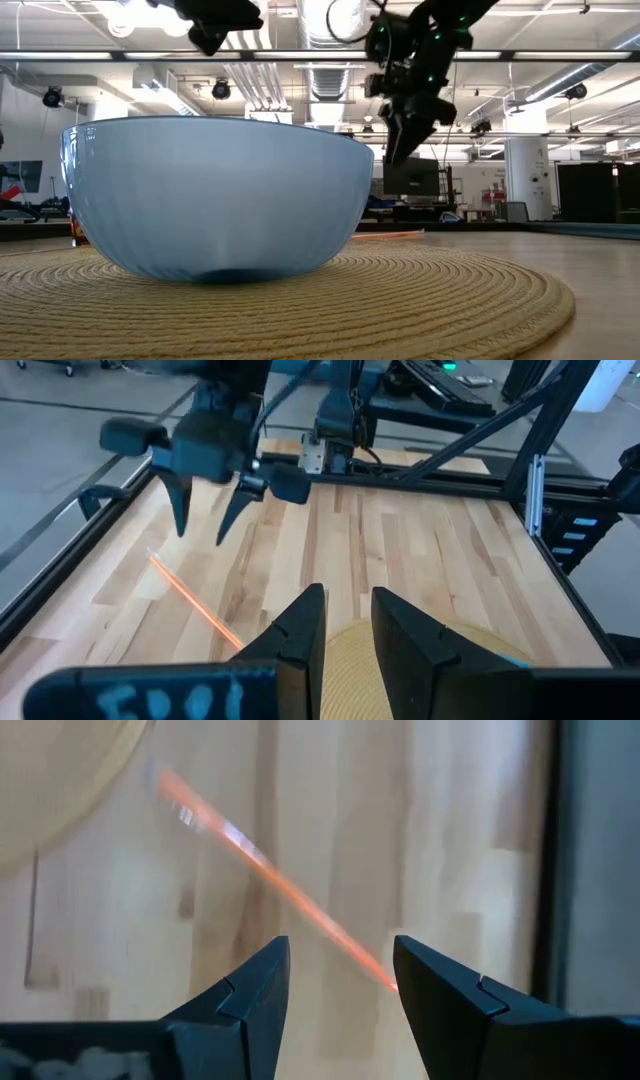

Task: Pick & Place Utensil
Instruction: Put the orange straw into the brown cup on the brown mat

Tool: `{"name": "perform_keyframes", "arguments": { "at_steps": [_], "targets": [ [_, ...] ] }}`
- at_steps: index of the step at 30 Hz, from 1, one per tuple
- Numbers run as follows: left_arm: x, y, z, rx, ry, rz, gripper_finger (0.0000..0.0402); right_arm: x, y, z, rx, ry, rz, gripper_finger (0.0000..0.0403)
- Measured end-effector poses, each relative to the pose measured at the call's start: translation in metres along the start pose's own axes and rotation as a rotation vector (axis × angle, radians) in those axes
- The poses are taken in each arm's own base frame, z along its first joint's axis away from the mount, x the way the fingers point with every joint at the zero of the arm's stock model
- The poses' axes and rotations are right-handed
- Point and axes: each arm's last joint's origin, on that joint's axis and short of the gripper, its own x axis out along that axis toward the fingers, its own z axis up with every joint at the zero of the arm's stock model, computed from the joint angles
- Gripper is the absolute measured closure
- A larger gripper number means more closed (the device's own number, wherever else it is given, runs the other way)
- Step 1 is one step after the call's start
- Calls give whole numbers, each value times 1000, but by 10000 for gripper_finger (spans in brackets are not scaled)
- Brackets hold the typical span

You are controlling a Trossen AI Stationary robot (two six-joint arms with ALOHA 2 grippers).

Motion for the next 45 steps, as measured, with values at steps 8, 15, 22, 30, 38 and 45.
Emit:
{"name": "perform_keyframes", "arguments": {
  "at_steps": [8, 15, 22, 30, 38, 45],
  "targets": [
    [0, 0, -4, -1, 39, 3, 323, 37, 8, 4, -141, 174, 101, 225],
    [0, 0, -4, -1, 39, 3, 323, 56, 14, 9, -253, 197, 125, 225],
    [0, 0, -4, -1, 40, 3, 323, 71, 17, 16, -317, 150, 107, 225],
    [0, 0, -5, 6, 48, 4, 323, 84, 19, 17, -341, 146, 112, 225],
    [0, 1, -7, 6, 67, 5, 323, 111, 23, 16, -343, 205, 132, 225],
    [0, 1, -8, 6, 82, 6, 323, 119, 20, 22, -349, 243, 110, 225]
  ]
}}
